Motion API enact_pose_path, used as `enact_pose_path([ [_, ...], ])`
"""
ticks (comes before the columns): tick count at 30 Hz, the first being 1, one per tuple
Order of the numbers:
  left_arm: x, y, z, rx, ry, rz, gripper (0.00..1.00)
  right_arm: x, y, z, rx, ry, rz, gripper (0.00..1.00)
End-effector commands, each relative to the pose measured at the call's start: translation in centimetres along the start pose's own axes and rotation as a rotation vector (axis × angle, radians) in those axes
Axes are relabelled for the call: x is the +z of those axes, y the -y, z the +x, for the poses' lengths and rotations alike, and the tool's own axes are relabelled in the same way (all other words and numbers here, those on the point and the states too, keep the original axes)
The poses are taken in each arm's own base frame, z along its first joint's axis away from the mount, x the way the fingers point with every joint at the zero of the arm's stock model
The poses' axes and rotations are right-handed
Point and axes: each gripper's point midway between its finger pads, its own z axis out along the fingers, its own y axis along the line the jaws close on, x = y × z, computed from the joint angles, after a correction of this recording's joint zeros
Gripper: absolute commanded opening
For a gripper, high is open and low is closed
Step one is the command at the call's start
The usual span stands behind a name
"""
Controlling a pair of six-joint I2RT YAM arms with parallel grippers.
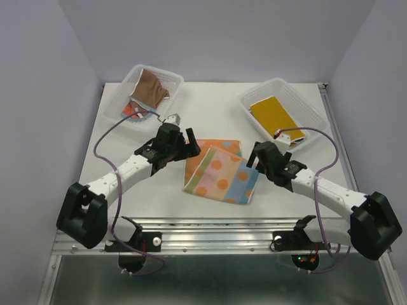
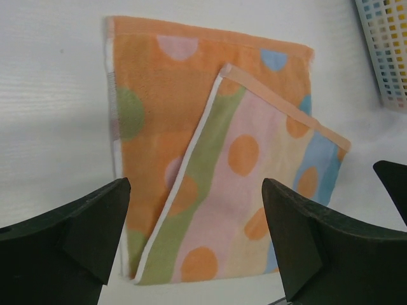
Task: Fold and stack the towels
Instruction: Move the towel to the center of the board, then fold the towel
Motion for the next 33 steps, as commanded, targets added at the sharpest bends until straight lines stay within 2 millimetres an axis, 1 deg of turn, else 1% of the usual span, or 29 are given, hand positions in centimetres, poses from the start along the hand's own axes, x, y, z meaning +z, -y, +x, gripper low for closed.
enact_pose_path([
  [1, 2.2, 5.8, -2.3, 0.101, 0.028, 0.169, 0.96, 0.8, 0.8, -1.2, 0.096, 0.094, 0.073, 0.94],
  [2, 3.2, 6.3, -2.4, 0.115, 0.017, 0.173, 0.96, 1.0, 0.7, -1.2, 0.097, 0.099, 0.068, 0.89],
  [3, 3.7, 6.6, -2.5, 0.130, 0.013, 0.182, 0.96, 1.3, 0.3, -1.2, 0.104, 0.108, 0.056, 0.85],
  [4, 4.1, 7.0, -2.5, 0.140, 0.007, 0.188, 0.95, 1.8, 0.3, -0.7, 0.090, 0.093, 0.065, 0.84],
  [5, 5.0, 7.3, -2.5, 0.150, -0.005, 0.185, 0.95, 2.2, 0.2, -0.6, 0.086, 0.087, 0.069, 0.83],
  [7, 5.9, 7.7, -2.5, 0.168, -0.019, 0.191, 0.93, 2.7, 0.2, -0.5, 0.080, 0.079, 0.084, 0.79],
  [8, 6.2, 8.3, -3.0, 0.180, -0.013, 0.200, 0.93, 3.3, 0.3, -0.3, 0.070, 0.067, 0.101, 0.79],
  [9, 7.1, 8.2, -2.6, 0.190, -0.030, 0.194, 0.91, 3.5, 0.2, -0.3, 0.074, 0.064, 0.103, 0.79],
  [10, 7.5, 8.3, -2.3, 0.199, -0.049, 0.195, 0.88, 3.9, 0.5, -0.4, 0.082, 0.059, 0.113, 0.76],
  [11, 8.3, 8.4, -2.3, 0.206, -0.058, 0.187, 0.88, 4.4, 0.2, 0.0, 0.085, 0.040, 0.098, 0.75],
  [12, 8.7, 8.2, -2.2, 0.209, -0.065, 0.179, 0.85, 4.8, 0.7, -0.1, 0.090, 0.033, 0.104, 0.74],
  [14, 9.5, 8.2, -2.0, 0.215, -0.077, 0.165, 0.84, 5.3, 0.9, 0.2, 0.093, 0.018, 0.098, 0.72],
  [15, 10.3, 8.2, -1.9, 0.220, -0.086, 0.157, 0.80, 5.5, 1.0, 0.5, 0.093, 0.007, 0.093, 0.72],
  [17, 11.2, 8.1, -1.7, 0.223, -0.098, 0.144, 0.77, 5.8, 1.3, 0.5, 0.090, 0.007, 0.095, 0.70],
  [18, 11.9, 7.9, -1.2, 0.228, -0.126, 0.129, 0.72, 5.9, 1.2, 0.5, 0.088, 0.004, 0.085, 0.68],
  [19, 12.2, 8.2, -1.2, 0.232, -0.128, 0.131, 0.72, 6.0, 1.2, 0.6, 0.085, 0.000, 0.081, 0.66],
  [20, 12.4, 8.4, -1.4, 0.234, -0.123, 0.128, 0.68, 6.0, 1.1, 0.7, 0.079, -0.002, 0.075, 0.66],
  [21, 13.0, 8.2, -0.9, 0.238, -0.135, 0.119, 0.66, 6.1, 0.9, 0.7, 0.081, -0.003, 0.065, 0.65],
  [23, 13.4, 8.3, -0.6, 0.244, -0.147, 0.111, 0.63, 6.3, 1.0, 1.0, 0.072, -0.011, 0.065, 0.64],
  [24, 13.7, 8.2, -0.5, 0.242, -0.151, 0.106, 0.63, 6.4, 1.0, 1.1, 0.073, -0.016, 0.064, 0.64],
  [25, 13.9, 8.2, -0.4, 0.244, -0.153, 0.100, 0.60, 6.6, 1.1, 1.5, 0.067, -0.025, 0.066, 0.63],
  [29, 14.5, 7.6, 0.0, 0.244, -0.162, 0.066, 0.57, 7.0, 1.1, 2.0, 0.063, -0.040, 0.072, 0.63],
  [32, 15.0, 7.3, 0.6, 0.250, -0.178, 0.049, 0.57, 7.2, 0.9, 2.3, 0.056, -0.053, 0.066, 0.63],
  [33, 15.3, 7.2, 1.2, 0.257, -0.193, 0.047, 0.55, 7.2, 0.9, 2.3, 0.058, -0.056, 0.065, 0.63],
])
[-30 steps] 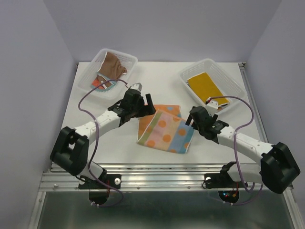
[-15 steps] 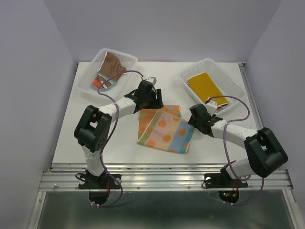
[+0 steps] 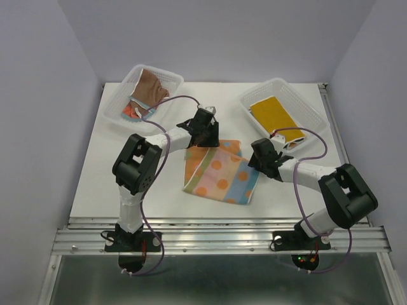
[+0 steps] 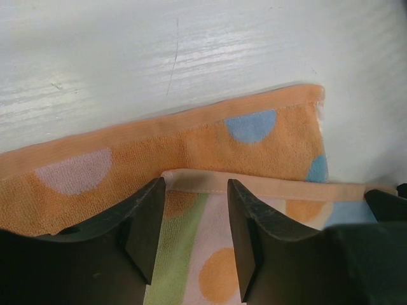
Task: Fold and stack the towels
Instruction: Fold the towel
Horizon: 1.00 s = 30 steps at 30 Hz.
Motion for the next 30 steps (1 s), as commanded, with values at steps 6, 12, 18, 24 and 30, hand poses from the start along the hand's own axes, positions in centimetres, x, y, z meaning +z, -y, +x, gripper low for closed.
enact_pose_path([
  [6, 1.0, 0.0, 0.0, 0.033, -0.007, -0.062, 0.51, 0.4, -0.1, -0.1, 0.011, 0.015, -0.014, 0.61],
  [12, 1.3, 0.3, 0.5, 0.037, -0.017, -0.072, 0.45, 0.4, -0.2, 0.1, 0.010, 0.008, -0.028, 0.58],
  [18, 0.4, 1.1, -0.3, 0.050, 0.010, -0.093, 0.16, 0.2, -0.6, -0.2, 0.006, 0.011, -0.045, 0.40],
  [24, -1.4, 1.5, -1.6, 0.044, 0.053, -0.110, 0.00, -0.3, -1.2, -1.2, 0.008, 0.033, -0.067, 0.27],
  [30, -3.7, 2.4, -2.4, 0.049, 0.091, -0.092, 0.00, -1.4, -2.6, -2.3, -0.026, 0.053, -0.151, 0.02],
])
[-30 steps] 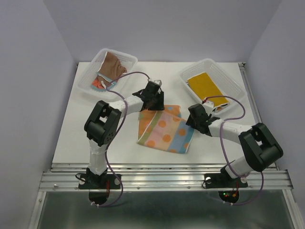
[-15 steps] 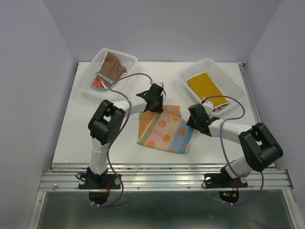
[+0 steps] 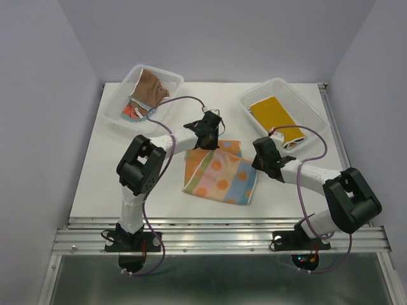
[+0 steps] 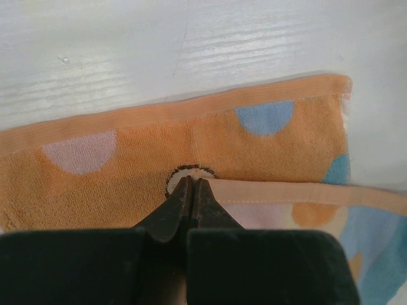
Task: Fold and stack the towels
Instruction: Fold the towel
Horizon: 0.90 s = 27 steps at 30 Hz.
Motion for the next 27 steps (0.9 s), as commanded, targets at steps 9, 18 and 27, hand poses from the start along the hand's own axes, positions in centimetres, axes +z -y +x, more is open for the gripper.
enact_pose_path([
  [9, -8.2, 1.9, -5.0, -0.021, 0.179, 0.061, 0.00, -3.0, -3.2, -4.6, -0.020, 0.119, -0.170, 0.01],
  [18, -10.7, -1.1, -5.6, -0.107, 0.267, -0.059, 0.00, -4.4, -6.1, -7.0, -0.066, 0.144, -0.275, 0.01],
  [27, -11.4, -6.1, -5.6, -0.207, 0.302, -0.200, 0.00, -2.9, -10.0, -9.0, -0.112, 0.152, -0.342, 0.01],
])
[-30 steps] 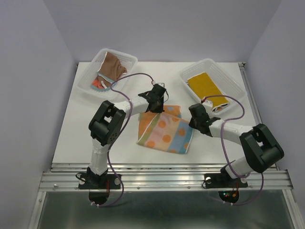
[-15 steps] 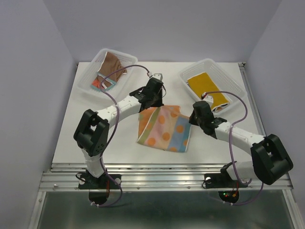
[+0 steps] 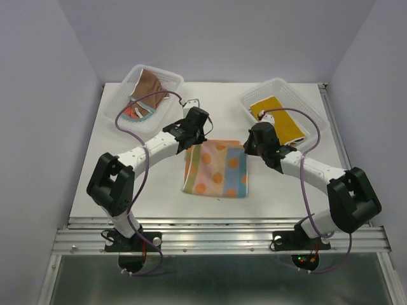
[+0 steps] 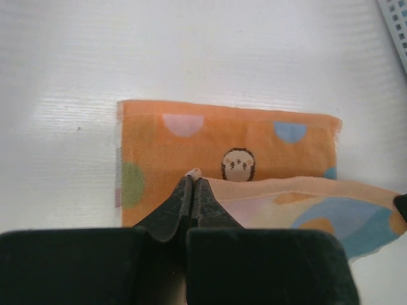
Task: Fold and stack the towels
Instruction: Fold the towel
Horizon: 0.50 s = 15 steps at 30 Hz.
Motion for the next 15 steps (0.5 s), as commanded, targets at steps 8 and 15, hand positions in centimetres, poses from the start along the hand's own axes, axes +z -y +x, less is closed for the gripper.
enact_pose_path([
  [8, 0.6, -5.2, -2.9, -0.079, 0.072, -0.124, 0.00, 3.4, -3.3, -3.9, -0.019, 0.060, -0.049, 0.01],
  [15, 2.8, -5.5, -2.5, -0.063, 0.027, -0.133, 0.02, 5.6, -2.7, -4.3, -0.029, 0.054, 0.034, 0.01],
])
